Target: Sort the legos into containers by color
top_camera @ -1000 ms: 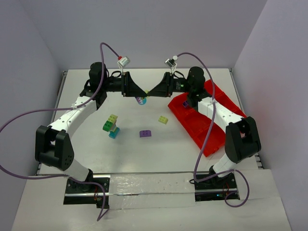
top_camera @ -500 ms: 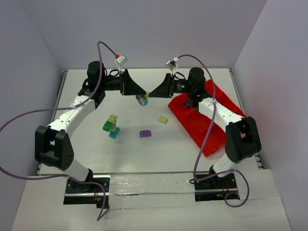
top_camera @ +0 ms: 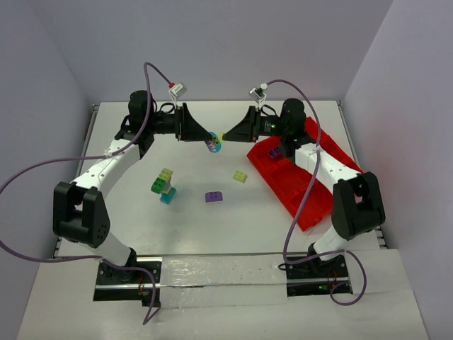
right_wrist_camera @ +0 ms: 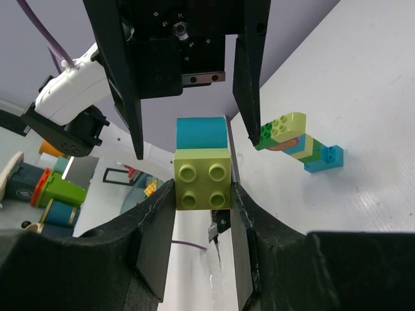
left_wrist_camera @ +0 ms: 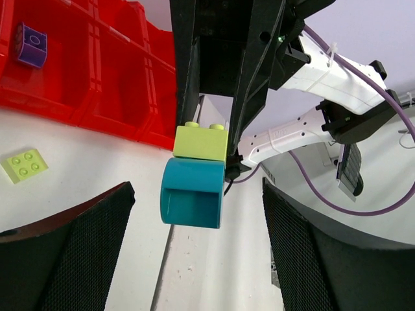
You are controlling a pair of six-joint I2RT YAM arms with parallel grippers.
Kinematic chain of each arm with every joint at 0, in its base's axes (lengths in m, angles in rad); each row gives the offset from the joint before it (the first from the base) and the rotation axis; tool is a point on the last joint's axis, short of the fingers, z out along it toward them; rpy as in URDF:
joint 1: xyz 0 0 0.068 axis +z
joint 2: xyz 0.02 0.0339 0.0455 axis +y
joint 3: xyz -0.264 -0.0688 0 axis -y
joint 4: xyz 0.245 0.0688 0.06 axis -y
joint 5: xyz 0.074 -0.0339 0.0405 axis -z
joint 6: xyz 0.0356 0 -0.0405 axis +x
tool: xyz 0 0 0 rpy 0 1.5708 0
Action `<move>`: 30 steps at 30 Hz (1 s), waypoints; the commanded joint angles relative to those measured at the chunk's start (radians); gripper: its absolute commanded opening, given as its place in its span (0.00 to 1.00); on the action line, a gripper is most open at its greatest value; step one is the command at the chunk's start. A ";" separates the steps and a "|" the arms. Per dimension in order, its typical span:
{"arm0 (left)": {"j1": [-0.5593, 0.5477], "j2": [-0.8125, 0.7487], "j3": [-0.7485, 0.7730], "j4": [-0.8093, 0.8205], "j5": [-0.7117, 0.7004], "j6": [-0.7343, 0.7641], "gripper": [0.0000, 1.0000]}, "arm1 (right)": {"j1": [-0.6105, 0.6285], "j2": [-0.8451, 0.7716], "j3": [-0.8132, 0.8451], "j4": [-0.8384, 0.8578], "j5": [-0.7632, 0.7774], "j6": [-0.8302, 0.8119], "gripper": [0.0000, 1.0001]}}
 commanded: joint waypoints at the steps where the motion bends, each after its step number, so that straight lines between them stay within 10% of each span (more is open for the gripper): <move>1: -0.005 0.013 0.032 0.018 0.040 0.005 0.86 | -0.003 -0.042 0.002 0.043 -0.005 0.004 0.00; 3: -0.014 0.017 0.027 0.029 0.041 -0.002 0.75 | -0.002 -0.039 0.003 0.055 -0.008 0.011 0.00; 6: -0.021 0.019 0.024 0.042 0.038 -0.011 0.20 | -0.002 -0.041 0.006 0.054 -0.007 0.015 0.00; 8: -0.021 0.020 0.029 0.034 0.032 -0.008 0.01 | -0.002 -0.042 0.010 0.042 -0.008 0.008 0.00; 23: 0.011 -0.025 -0.020 -0.046 -0.048 0.050 0.00 | -0.210 -0.165 0.033 -0.473 0.248 -0.297 0.00; 30: -0.005 -0.009 0.036 -0.165 -0.170 0.110 0.00 | -0.259 -0.278 -0.063 -0.858 1.079 -0.372 0.00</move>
